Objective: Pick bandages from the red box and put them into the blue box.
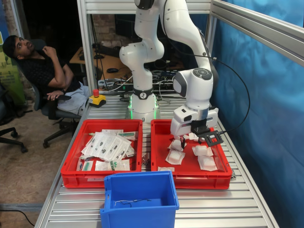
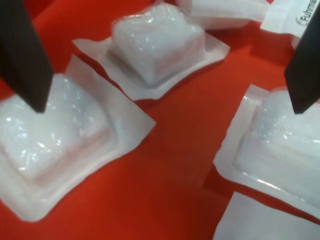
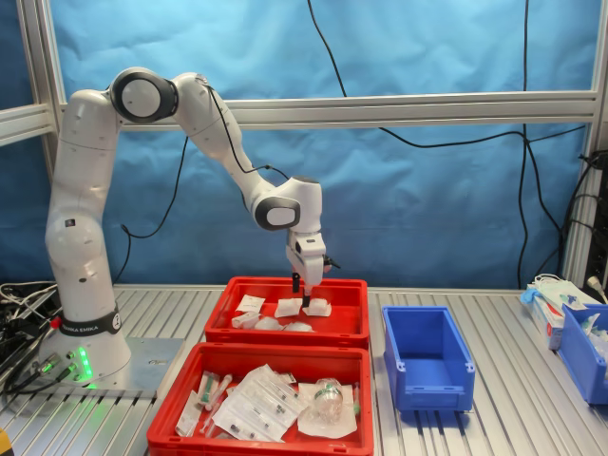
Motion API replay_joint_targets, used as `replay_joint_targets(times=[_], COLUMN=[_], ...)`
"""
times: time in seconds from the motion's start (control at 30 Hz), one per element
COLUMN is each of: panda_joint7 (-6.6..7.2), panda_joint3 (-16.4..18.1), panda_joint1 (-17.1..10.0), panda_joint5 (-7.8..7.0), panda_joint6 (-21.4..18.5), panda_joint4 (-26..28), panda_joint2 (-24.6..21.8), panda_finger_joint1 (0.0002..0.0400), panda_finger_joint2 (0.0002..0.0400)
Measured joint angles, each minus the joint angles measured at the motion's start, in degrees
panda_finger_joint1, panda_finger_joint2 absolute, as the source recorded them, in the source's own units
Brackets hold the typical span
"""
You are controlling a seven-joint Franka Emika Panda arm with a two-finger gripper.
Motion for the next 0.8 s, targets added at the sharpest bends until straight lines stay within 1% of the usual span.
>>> replay_joint_targets(times=[0.3,0.8], panda_joint7=[0.00,0.00], panda_joint3=[0.5,1.1], panda_joint1=[0.0,0.6], panda_joint5=[0.00,0.00], panda_joint6=[3.1,4.5], panda_joint4=[-2.5,-5.1], panda_joint2=[0.0,0.0], panda_finger_joint1=[0.0400,0.0400], panda_finger_joint2=[0.0400,0.0400])
